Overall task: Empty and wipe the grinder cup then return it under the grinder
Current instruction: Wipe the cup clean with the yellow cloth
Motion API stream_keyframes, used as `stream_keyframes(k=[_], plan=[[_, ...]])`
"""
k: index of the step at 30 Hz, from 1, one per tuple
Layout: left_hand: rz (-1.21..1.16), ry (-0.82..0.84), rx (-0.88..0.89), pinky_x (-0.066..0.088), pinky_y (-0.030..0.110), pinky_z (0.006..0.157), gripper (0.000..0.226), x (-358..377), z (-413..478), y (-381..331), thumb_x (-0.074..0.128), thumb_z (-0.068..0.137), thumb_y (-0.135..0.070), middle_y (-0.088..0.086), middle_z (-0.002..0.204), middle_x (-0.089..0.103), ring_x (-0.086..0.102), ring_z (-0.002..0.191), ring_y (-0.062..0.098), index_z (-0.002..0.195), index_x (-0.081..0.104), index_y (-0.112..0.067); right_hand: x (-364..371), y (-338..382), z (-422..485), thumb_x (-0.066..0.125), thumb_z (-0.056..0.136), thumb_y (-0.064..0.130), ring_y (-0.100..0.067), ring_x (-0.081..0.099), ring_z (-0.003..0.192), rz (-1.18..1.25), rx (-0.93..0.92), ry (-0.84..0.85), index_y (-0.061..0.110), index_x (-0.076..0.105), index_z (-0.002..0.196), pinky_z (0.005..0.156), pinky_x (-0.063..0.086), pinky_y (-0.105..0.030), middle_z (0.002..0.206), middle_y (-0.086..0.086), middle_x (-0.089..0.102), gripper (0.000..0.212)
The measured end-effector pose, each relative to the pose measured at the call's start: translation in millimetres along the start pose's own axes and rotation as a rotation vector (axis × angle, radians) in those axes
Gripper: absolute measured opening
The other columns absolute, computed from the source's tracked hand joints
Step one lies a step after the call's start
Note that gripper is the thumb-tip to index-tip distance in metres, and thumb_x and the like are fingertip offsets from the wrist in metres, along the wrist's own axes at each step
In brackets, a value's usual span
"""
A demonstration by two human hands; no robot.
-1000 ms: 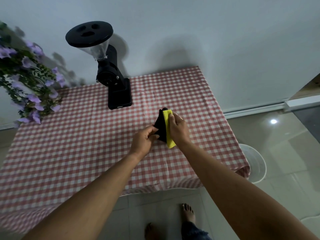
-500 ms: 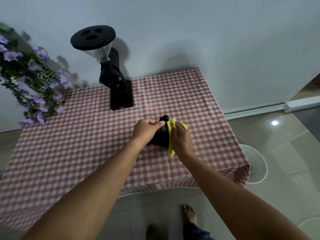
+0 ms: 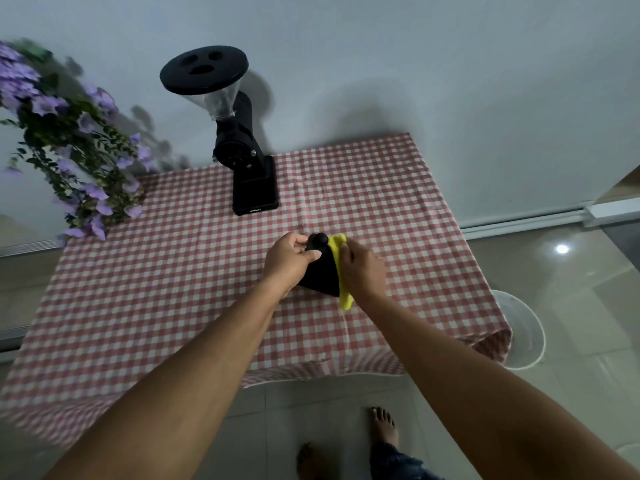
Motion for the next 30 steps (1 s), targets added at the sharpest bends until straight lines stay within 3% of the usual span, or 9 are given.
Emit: stream_keyframes(k=[3,6,8,13,18,20,24,26,30], plan=[[0.004,0.023,0.054,0.052,0.026,0.082,0.02,-1,-3,0,0.072,0.091,-0.02,-0.009,0.103,0.063,0.062,0.101,0.012,0.108,0.062,-0.024,7,19,-7,0.036,0.1,0.036,-0.02,0.065,0.106,0.028,-0.122,0.003,0.018,0.065,0.12,0.089,0.052,-0.043,0.117,-0.002,0.07,0.039],[-0.001,0.087,0.101,0.057,0.028,0.082,0.022,-2,-8,5,0.07,0.091,-0.019,-0.001,0.107,0.072,0.069,0.102,0.015,0.11,0.064,-0.027,4,-10,0,0.038,0.099,0.037,-0.017,0.061,0.066,0.151,0.118,0.086,0.02,0.062,0.076,0.057,0.046,-0.031,0.072,0.001,0.064,0.037],[-0.006,0.093,0.13,0.054,0.022,0.077,0.021,-3,-11,6,0.069,0.093,-0.016,0.0,0.106,0.074,0.07,0.1,0.014,0.11,0.063,-0.028,2,-21,5,0.039,0.099,0.036,-0.013,0.048,0.055,0.168,0.241,0.129,0.019,0.051,0.064,0.049,0.036,-0.027,0.06,0.003,0.051,0.041],[-0.078,0.086,0.151,0.06,0.031,0.085,0.023,3,-13,6,0.066,0.094,-0.009,-0.001,0.105,0.076,0.072,0.1,0.015,0.111,0.064,-0.024,8,19,4,0.038,0.102,0.036,-0.015,0.059,0.077,0.197,-0.007,0.137,0.015,0.068,0.104,0.063,0.04,-0.03,0.086,-0.001,0.067,0.037],[-0.06,0.104,0.185,0.054,0.019,0.082,0.025,7,-16,-1,0.065,0.095,-0.009,-0.002,0.108,0.075,0.07,0.101,0.009,0.114,0.064,-0.024,2,-21,19,0.037,0.1,0.034,-0.021,0.058,0.077,0.231,0.256,0.175,0.009,0.067,0.096,0.066,0.042,-0.034,0.08,-0.004,0.062,0.039],[-0.074,0.109,0.186,0.055,0.016,0.078,0.025,7,-15,0,0.064,0.095,-0.007,-0.004,0.107,0.074,0.069,0.101,0.007,0.11,0.063,-0.027,2,-11,18,0.038,0.1,0.034,-0.018,0.057,0.072,0.199,0.206,0.169,0.011,0.067,0.096,0.063,0.042,-0.032,0.078,-0.002,0.062,0.037],[-0.104,0.118,0.197,0.054,0.012,0.075,0.03,5,-16,3,0.064,0.095,-0.005,-0.011,0.104,0.072,0.068,0.101,0.002,0.106,0.062,-0.033,8,20,7,0.04,0.101,0.036,-0.017,0.064,0.097,0.295,0.002,0.185,0.024,0.063,0.126,0.083,0.051,-0.037,0.108,-0.001,0.071,0.036],[-0.091,0.113,0.192,0.053,0.015,0.08,0.03,5,-16,5,0.064,0.095,-0.007,-0.01,0.105,0.071,0.067,0.103,0.004,0.109,0.061,-0.033,6,9,7,0.038,0.101,0.039,-0.02,0.062,0.109,0.286,0.046,0.197,0.025,0.059,0.132,0.088,0.049,-0.037,0.12,-0.002,0.068,0.04],[-0.01,0.153,0.15,0.056,0.028,0.092,0.042,4,-14,9,0.067,0.091,-0.012,-0.001,0.126,0.064,0.062,0.115,0.015,0.127,0.057,-0.033,0,-18,8,0.038,0.102,0.04,-0.022,0.057,0.116,0.318,0.222,0.191,0.023,0.059,0.133,0.083,0.037,-0.028,0.13,-0.005,0.063,0.041]])
Point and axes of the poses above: each hand's wrist, its own z-axis towards the middle knuckle, its own x-axis out of the palm, y = z × x, the point moved 9 cm from there along z, towards the middle knuckle
